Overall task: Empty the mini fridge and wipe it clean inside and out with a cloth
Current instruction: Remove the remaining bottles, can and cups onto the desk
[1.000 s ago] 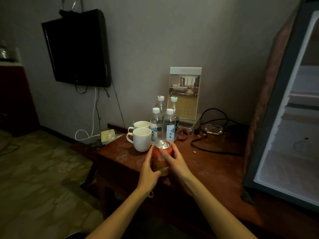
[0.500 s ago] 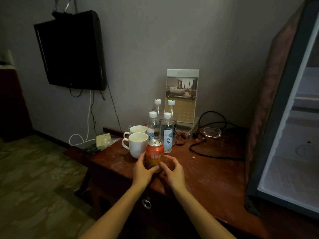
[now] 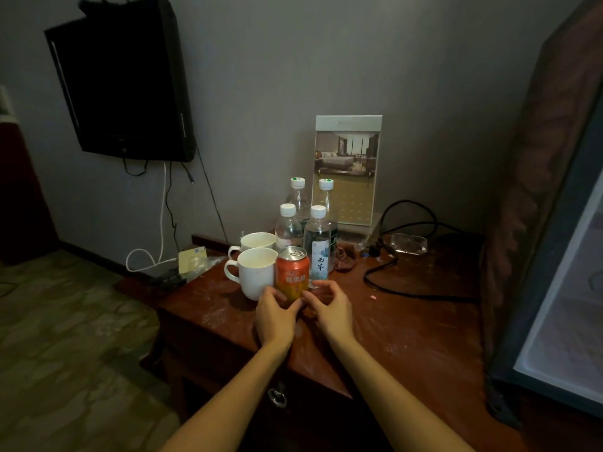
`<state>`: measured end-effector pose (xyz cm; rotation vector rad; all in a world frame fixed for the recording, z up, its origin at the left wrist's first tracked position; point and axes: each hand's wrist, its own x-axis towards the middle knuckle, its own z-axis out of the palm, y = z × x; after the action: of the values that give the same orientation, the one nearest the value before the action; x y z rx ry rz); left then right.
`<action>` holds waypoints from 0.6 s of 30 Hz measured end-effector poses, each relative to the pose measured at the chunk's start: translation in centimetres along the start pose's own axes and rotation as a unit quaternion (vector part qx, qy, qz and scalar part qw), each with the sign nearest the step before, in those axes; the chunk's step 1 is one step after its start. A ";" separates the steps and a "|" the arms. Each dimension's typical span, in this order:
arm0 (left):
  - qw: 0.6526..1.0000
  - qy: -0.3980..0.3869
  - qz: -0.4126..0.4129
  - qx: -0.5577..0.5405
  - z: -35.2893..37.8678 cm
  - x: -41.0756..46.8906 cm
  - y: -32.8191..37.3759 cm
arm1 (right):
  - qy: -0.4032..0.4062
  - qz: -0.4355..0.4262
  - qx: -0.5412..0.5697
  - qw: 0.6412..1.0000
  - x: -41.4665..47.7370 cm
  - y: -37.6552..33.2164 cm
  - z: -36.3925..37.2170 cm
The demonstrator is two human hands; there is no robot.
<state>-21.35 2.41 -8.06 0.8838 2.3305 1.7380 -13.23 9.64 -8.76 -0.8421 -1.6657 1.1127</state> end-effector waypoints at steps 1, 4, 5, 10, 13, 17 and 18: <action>1.000 -0.004 0.001 0.007 0.0 0.1 0.0 | -0.003 0.000 -0.002 1.000 0.2 0.0 0.1; 0.999 -0.007 0.005 0.036 0.0 0.1 0.2 | -0.006 -0.003 -0.012 1.000 0.7 0.2 0.2; 0.999 -0.006 0.003 0.041 0.0 0.2 0.3 | -0.005 -0.005 -0.012 1.000 0.8 0.2 0.2; 0.998 -0.013 0.000 0.056 0.2 0.4 0.6 | -0.020 -0.007 0.009 1.000 1.4 0.5 0.2; 0.998 -0.019 0.001 0.054 0.3 0.5 0.6 | -0.024 -0.016 0.017 0.999 2.0 0.8 -0.3; 0.999 -0.010 0.011 0.046 0.5 0.5 0.3 | 0.078 -0.047 -0.132 0.987 4.3 1.6 -2.1; 0.999 -0.009 0.015 0.049 0.5 0.5 0.2 | 0.090 -0.048 -0.182 0.978 5.1 1.8 -2.5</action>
<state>-21.53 3.13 -7.90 0.9491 2.4224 1.6319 -12.48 15.51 -8.45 -1.0464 -1.7609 0.6507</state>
